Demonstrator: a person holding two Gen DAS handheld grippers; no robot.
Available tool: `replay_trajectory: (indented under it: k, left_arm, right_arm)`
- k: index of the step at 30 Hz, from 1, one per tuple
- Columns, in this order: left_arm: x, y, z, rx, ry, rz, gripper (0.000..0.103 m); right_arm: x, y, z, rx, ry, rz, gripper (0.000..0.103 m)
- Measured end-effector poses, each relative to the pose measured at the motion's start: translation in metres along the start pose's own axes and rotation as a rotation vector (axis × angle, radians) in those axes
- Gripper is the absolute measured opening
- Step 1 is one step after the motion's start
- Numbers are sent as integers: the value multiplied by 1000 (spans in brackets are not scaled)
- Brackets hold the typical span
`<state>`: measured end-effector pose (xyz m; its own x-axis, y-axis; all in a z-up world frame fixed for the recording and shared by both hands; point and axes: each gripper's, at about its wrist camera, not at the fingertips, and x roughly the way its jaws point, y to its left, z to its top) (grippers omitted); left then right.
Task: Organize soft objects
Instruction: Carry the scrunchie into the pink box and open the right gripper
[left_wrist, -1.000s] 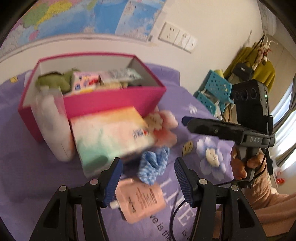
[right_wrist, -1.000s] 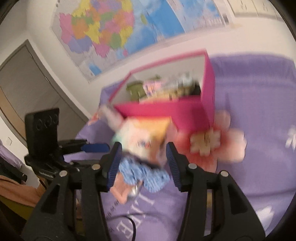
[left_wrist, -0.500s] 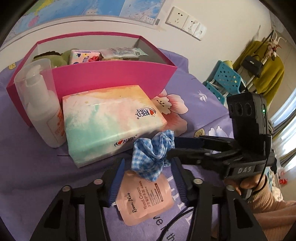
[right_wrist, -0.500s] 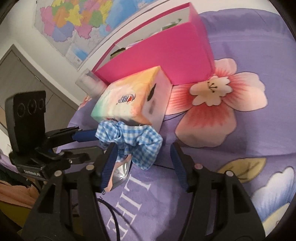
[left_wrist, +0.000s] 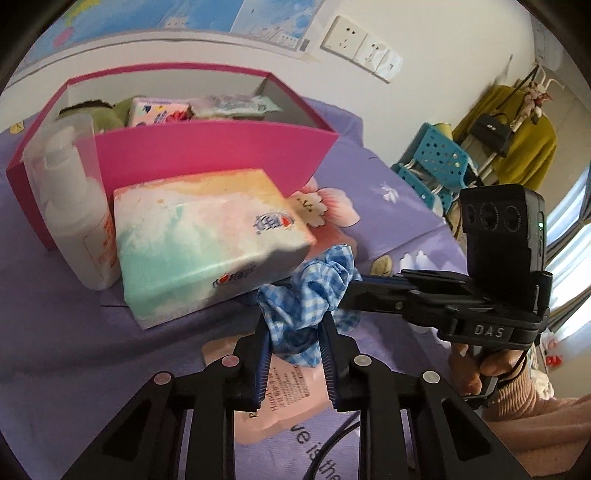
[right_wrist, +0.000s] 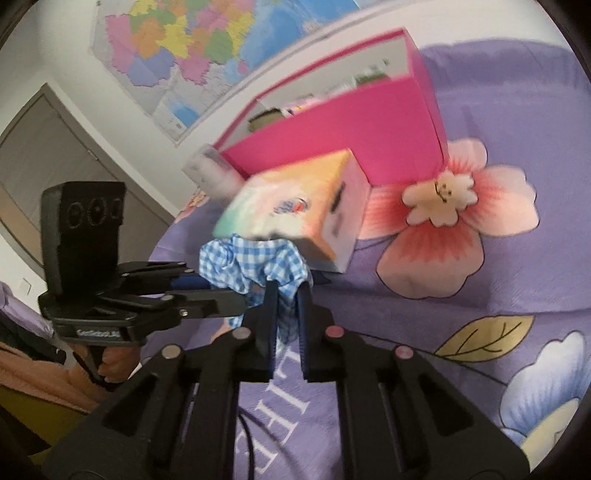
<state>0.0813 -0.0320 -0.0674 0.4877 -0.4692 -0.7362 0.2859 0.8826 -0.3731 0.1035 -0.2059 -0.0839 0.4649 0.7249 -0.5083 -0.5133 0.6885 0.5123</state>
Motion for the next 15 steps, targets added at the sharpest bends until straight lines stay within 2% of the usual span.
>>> replay_trajectory:
  k: [5,15]
  left_arm:
    - [-14,-7,5,16,-31,-21,24]
    - [-32,-13,30,35,-88,-8,24]
  right_arm:
    - [-18,14,7,-30,-41,3,11]
    - [-43,28,37,-64,-121,1,11]
